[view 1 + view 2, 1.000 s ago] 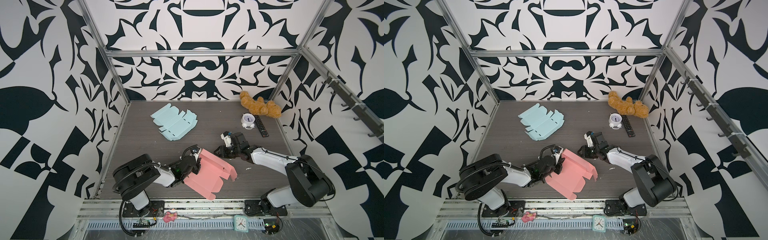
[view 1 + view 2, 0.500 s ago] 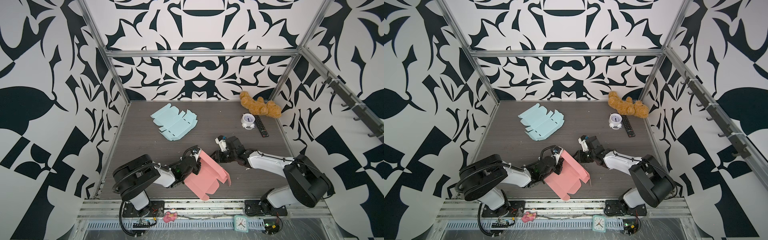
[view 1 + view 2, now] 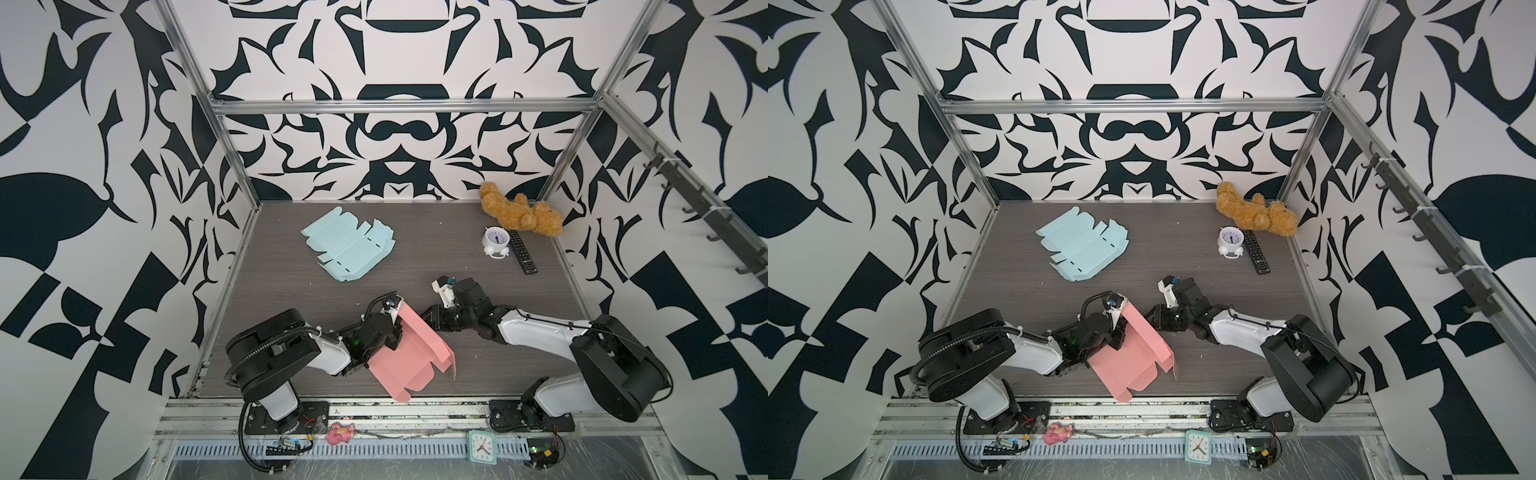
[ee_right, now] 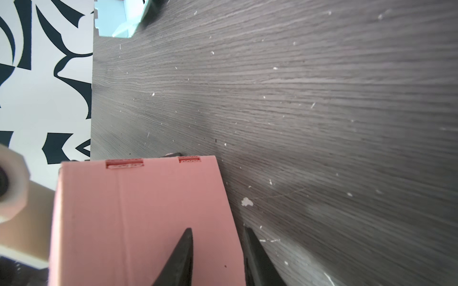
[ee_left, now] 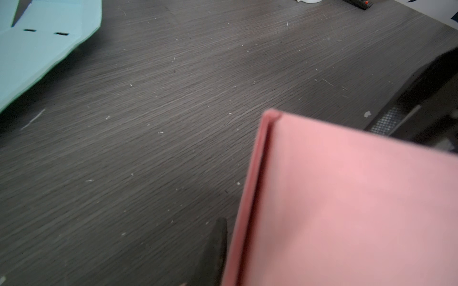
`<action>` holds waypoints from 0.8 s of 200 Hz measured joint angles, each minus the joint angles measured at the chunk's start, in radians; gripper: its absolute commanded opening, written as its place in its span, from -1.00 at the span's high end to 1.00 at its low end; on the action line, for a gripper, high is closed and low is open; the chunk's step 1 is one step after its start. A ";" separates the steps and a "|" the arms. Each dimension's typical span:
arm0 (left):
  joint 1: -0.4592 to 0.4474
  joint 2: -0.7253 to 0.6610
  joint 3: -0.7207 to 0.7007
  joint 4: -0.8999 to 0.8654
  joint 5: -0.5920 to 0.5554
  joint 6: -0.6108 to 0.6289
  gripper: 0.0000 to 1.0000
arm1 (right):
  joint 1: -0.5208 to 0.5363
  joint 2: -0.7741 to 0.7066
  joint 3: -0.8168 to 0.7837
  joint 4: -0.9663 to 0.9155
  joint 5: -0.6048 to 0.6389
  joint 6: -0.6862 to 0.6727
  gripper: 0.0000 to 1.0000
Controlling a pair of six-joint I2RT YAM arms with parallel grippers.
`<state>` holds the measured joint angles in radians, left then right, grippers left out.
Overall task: Assemble paper box
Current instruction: First fold the bottom flaps of a flat cardboard box at the center of the table.
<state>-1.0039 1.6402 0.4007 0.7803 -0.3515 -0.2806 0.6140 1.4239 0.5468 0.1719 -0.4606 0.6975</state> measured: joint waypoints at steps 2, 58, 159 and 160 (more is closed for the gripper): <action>0.000 0.000 0.000 0.000 0.000 0.000 0.60 | 0.000 0.000 0.000 0.000 0.000 0.000 0.28; 0.000 -0.026 -0.031 0.016 0.002 -0.001 0.55 | -0.071 0.021 0.017 -0.037 -0.024 -0.034 0.28; 0.000 -0.035 -0.033 0.039 0.008 0.043 0.47 | -0.105 0.040 0.128 -0.138 -0.022 -0.141 0.29; 0.000 -0.035 -0.033 0.039 0.008 0.044 0.47 | -0.105 0.040 0.128 -0.139 -0.022 -0.141 0.29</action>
<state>-1.0039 1.6054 0.3679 0.8188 -0.3439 -0.2367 0.5091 1.4635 0.6750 0.0330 -0.4824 0.5564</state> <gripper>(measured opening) 0.267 0.355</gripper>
